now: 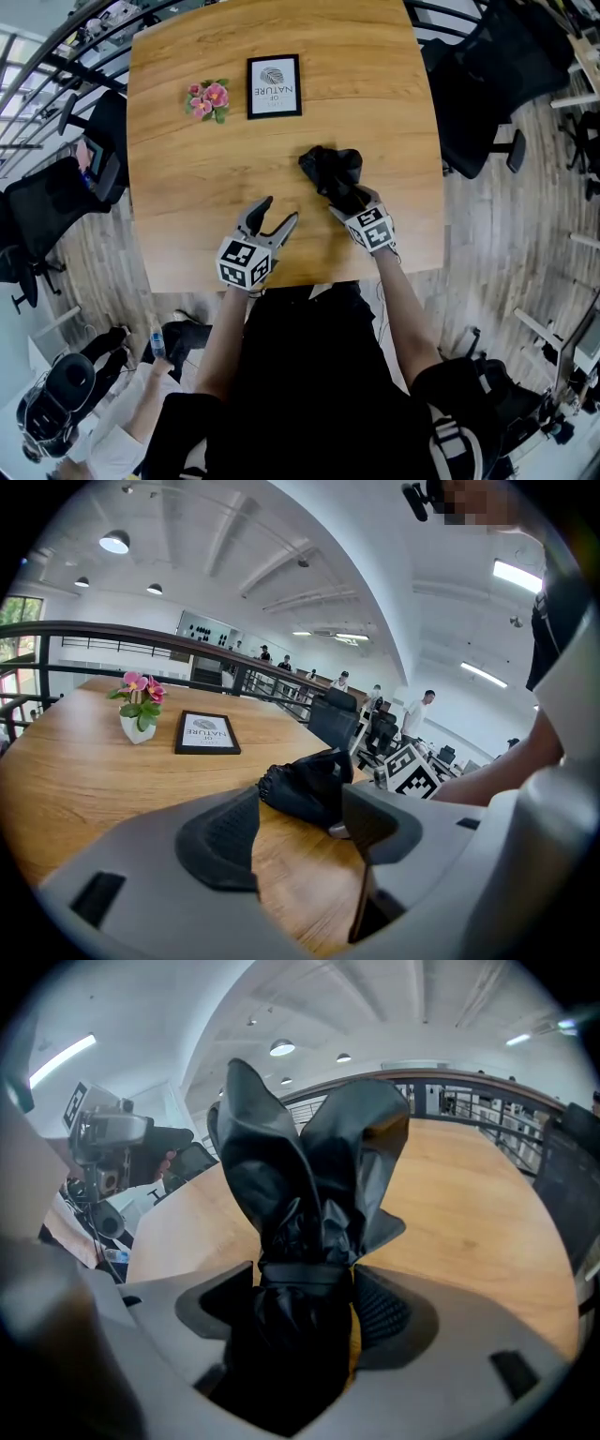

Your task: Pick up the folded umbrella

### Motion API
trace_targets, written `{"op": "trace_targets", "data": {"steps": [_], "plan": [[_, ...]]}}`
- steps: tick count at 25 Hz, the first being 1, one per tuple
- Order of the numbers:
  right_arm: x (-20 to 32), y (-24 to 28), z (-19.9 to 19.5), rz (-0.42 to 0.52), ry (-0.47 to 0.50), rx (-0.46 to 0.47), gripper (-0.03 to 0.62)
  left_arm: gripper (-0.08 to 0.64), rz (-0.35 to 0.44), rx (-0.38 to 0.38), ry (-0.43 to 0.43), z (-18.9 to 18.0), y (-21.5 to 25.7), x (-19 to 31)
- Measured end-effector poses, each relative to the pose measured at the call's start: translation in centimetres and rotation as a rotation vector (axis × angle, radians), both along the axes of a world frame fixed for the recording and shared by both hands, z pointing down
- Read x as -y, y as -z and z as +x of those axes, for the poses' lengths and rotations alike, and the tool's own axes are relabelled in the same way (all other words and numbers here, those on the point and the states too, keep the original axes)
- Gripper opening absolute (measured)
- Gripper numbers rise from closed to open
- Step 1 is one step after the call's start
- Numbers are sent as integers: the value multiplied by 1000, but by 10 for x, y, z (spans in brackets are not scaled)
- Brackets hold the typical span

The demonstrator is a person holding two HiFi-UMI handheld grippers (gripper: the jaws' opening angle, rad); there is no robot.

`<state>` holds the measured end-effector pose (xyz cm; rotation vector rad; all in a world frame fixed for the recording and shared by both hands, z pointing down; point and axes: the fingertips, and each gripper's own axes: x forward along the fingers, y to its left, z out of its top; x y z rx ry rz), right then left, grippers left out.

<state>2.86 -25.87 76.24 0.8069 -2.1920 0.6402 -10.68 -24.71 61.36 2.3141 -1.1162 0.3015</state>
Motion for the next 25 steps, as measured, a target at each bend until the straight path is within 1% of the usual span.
{"op": "trace_targets", "data": {"steps": [4,14,20,25], "plan": [[0,-6,-2,-13,-3,-24,353,282,-6,-8,-17,-1,-2,3],[-1,-11,-2,-40,-2,-47,345,282,-30,-31,-82,3,-4,2],[-2,-12,0,-47,-3,-55,341,282,-33,-35,-95,8,-4,0],[0,-11,-2,-44,0,-56,336,282,-30,-30,-82,9,-3,2]]}}
